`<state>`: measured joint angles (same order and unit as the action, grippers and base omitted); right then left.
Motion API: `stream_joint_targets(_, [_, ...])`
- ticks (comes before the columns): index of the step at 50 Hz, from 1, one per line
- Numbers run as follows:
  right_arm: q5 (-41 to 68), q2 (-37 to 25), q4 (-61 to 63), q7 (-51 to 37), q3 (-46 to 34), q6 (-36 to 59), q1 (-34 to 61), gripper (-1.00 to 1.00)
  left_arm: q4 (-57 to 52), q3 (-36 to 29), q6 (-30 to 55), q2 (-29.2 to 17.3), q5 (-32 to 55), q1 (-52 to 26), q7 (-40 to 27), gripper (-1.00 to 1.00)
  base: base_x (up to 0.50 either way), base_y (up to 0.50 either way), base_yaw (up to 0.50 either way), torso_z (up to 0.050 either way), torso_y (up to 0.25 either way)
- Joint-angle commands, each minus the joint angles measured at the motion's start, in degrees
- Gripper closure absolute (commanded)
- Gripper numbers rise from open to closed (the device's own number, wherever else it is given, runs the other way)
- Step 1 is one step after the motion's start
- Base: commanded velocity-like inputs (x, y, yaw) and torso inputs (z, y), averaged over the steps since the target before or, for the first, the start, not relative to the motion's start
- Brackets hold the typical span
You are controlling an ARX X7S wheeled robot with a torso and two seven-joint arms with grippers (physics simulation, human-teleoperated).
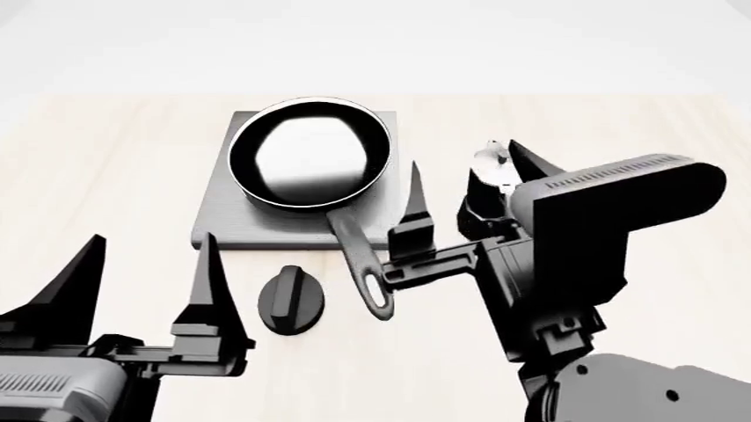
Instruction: Put the frying pan on the stove.
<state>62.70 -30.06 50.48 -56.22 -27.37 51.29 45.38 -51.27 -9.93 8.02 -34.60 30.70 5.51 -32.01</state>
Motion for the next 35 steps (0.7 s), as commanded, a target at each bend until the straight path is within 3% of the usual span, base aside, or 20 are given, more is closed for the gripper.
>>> stream_joint_targets(1, [-12.89,-4.26,5.84,1.34,-2.79,-5.17,-8.88,-1.0,-0.68,-0.75,0.57,-0.12,-0.44,-0.37,-0.34,-1.0,0.0,0.0,0.0,0.0,0.0])
stream_joint_targets(18, [-23.86,-9.02,6.07,1.35,-4.09,-18.04,-24.73,-1.0,-1.43,-1.23,1.25,-0.62,-0.46,-0.74,-0.83,-1.0,0.0,0.0,0.0,0.0,0.0])
stream_joint_targets(35, [-25.07,-10.94,3.05,1.68,-1.7,-25.74,-31.56,-1.0,-2.28,-1.28,3.16,-1.24,-0.1,-1.44,-2.45,-1.0,0.0,0.0,0.0,0.0,0.0])
